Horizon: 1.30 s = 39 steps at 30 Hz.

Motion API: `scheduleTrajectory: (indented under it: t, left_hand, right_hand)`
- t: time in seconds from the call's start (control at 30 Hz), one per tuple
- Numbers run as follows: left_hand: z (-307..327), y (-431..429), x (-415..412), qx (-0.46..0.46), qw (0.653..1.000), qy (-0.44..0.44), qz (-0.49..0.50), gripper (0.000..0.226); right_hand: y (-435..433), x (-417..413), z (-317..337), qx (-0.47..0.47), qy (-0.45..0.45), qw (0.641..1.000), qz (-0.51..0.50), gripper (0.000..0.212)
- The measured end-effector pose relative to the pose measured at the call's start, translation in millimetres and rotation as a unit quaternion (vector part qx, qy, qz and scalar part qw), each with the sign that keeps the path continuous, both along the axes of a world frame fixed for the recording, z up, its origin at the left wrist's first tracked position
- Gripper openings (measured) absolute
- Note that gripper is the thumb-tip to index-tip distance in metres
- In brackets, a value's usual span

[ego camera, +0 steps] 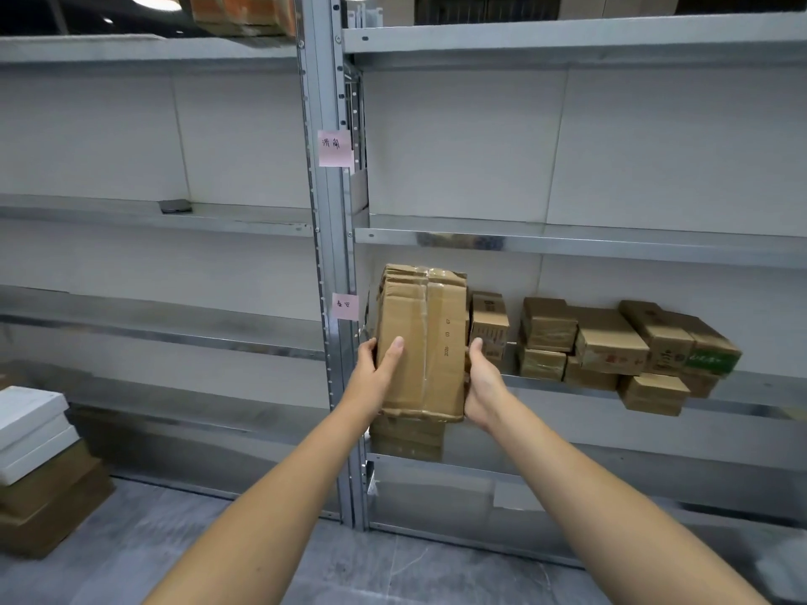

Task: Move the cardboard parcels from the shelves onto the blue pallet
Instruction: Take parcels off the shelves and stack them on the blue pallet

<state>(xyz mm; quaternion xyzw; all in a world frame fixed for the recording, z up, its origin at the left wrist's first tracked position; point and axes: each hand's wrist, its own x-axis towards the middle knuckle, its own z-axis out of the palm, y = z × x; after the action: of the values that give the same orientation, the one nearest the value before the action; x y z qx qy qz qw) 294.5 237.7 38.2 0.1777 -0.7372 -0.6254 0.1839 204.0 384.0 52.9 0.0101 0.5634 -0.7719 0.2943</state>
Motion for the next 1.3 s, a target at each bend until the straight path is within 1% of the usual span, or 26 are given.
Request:
scheduleTrajectory:
  t: [0.07, 0.13, 0.23, 0.33, 0.5, 0.6, 0.7, 0.8, 0.9, 0.97, 1.03, 1.13, 1.2, 1.3]
  left_hand:
    - [0, -2, 2, 0.002, 1.0, 0.004, -0.009, 0.096]
    - [-1, -7, 3, 0.012, 1.0, 0.005, -0.004, 0.094]
    - [-2, -10, 3, 0.041, 0.999, 0.006, -0.008, 0.085]
    - [0, -7, 4, 0.055, 0.998, 0.01, -0.02, 0.07]
    - [4, -11, 7, 0.06, 0.998, 0.013, -0.012, 0.059]
    - [3, -16, 9, 0.024, 0.998, 0.056, 0.015, 0.06]
    - [-3, -19, 13, -0.059, 0.993, 0.102, 0.004, 0.052]
    - [-14, -16, 12, -0.103, 0.991, 0.089, -0.001, 0.049]
    - [-18, -9, 9, -0.086, 0.993, 0.071, 0.044, 0.047]
    - [-14, -2, 7, -0.065, 0.996, 0.046, 0.039, 0.049]
    - [-10, 6, 2, -0.062, 0.997, 0.027, 0.028, 0.059]
    - [-5, 17, -4, -0.039, 0.999, 0.03, 0.012, 0.075]
    - [-6, 23, -8, 0.006, 1.0, 0.022, -0.018, 0.089]
    - [-9, 37, -14, 0.089, 0.994, 0.007, -0.068, 0.104]
  right_hand:
    - [-1, -1, 0, 0.0, 0.006, 1.0, 0.003, 0.043]
    - [-1, -3, -3, -0.002, 0.016, 1.0, 0.012, 0.045]
    - [1, -5, -3, 0.002, 0.036, 0.997, 0.067, 0.055]
    - [7, -11, 0, 0.011, 0.046, 0.993, 0.112, 0.061]
    - [7, -17, 2, 0.057, 0.08, 0.989, 0.114, 0.087]
    - [5, -11, 2, 0.094, 0.115, 0.985, 0.091, 0.095]
    - [6, -5, -2, 0.131, 0.151, 0.979, 0.036, 0.087]
    - [8, 0, -8, 0.132, 0.182, 0.974, 0.024, 0.088]
    - [8, 3, -11, 0.127, 0.185, 0.974, 0.031, 0.081]
    - [8, 2, -14, 0.131, 0.19, 0.973, 0.027, 0.071]
    - [9, 1, -17, 0.133, 0.194, 0.972, 0.03, 0.062]
    - [15, 4, -16, 0.135, 0.19, 0.972, 0.025, 0.052]
    - [23, 5, -12, 0.15, 0.19, 0.97, 0.018, 0.044]
    - [42, 3, -7, 0.175, 0.221, 0.959, -0.006, 0.041]
